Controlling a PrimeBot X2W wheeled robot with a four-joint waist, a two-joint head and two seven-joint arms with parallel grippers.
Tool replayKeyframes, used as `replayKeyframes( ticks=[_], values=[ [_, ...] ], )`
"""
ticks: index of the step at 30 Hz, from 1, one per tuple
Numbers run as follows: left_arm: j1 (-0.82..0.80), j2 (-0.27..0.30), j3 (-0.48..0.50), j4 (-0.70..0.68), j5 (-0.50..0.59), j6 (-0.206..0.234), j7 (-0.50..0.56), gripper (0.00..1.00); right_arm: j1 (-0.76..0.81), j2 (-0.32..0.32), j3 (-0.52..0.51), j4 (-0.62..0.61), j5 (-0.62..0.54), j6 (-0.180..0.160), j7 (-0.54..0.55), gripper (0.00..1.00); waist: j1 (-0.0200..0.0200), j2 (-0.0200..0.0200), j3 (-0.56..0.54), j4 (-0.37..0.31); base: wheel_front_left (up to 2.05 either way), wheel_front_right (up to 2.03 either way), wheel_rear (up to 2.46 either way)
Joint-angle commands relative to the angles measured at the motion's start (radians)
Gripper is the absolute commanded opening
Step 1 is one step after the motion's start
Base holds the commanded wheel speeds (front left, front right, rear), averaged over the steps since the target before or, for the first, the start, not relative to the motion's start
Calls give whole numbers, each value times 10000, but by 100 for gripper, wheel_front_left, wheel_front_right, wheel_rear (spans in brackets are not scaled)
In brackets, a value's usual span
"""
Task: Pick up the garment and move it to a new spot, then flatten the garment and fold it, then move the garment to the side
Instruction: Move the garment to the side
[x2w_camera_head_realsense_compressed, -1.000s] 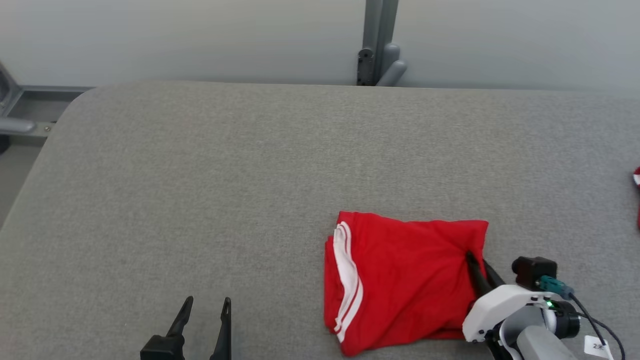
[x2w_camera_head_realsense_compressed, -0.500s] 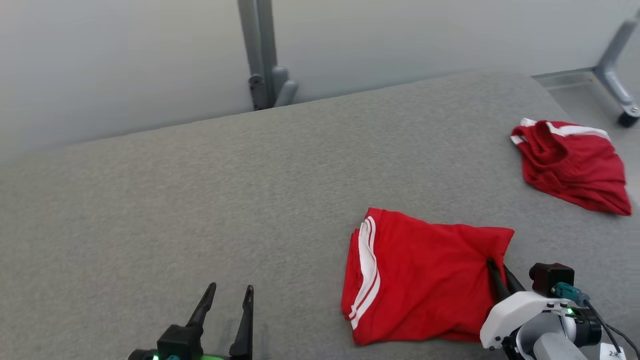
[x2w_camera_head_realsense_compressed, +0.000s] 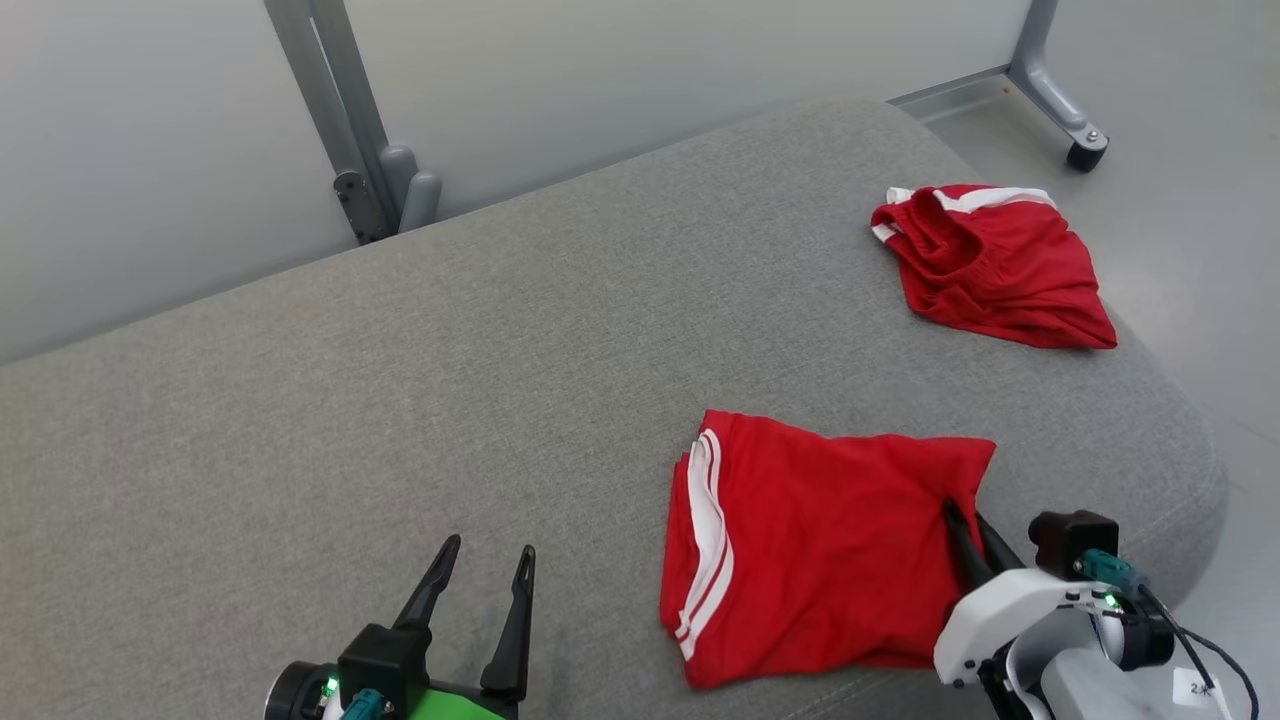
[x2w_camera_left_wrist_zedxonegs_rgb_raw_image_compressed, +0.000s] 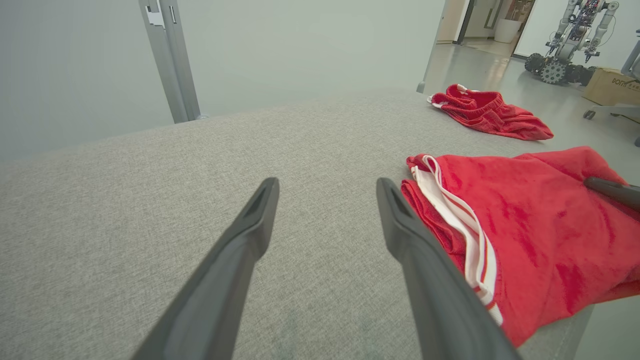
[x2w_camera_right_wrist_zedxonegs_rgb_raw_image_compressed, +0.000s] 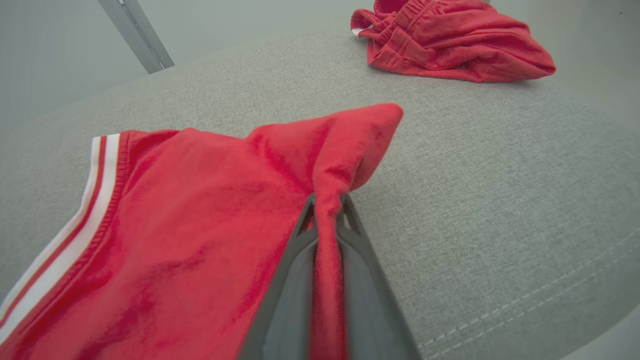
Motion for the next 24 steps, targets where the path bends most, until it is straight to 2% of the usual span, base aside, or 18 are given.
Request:
replayKeyframes(
  ticks=[1, 5, 9, 15, 20, 21, 24],
  values=[
    [-63, 44, 18, -37, 97, -37, 10, 100, -224, -14, 24, -78, -67, -17, -25, 0, -1, 0, 240, 254, 0, 0, 0],
    [-311, 44, 170, 12, 416, -167, 10, 100, -1189, -275, 196, -169, -272, -15, -25, 0, -1, 0, 890, 862, 0, 0, 0],
    [-459, 63, 307, 74, 787, -271, 10, 100, -2538, -798, 210, 179, -683, -15, -25, 0, -1, 0, 1465, 1289, 0, 0, 0],
    [-717, 95, 503, -15, 1016, -398, 10, 100, -4444, -1960, -347, 1401, -1379, -17, -25, 0, -1, 0, 2012, 1869, 0, 0, 0],
    [-797, 105, 669, -134, 1143, -432, 11, 100, -5380, -3105, -1007, 2419, -2032, -17, -22, 0, -1, 0, 2199, 2198, 0, 0, 0],
    [-797, 105, 669, -134, 1143, -432, 11, 100, -5380, -3105, -1007, 2419, -2032, -17, -22, 0, -1, 0, 2199, 2198, 0, 0, 0],
    [-846, 157, 791, -209, 1193, -445, 11, 100, -5783, -3664, -1546, 2909, -2508, -17, 71, 0, -1, 0, 2357, 2316, 0, 0, 0]
  ],
)
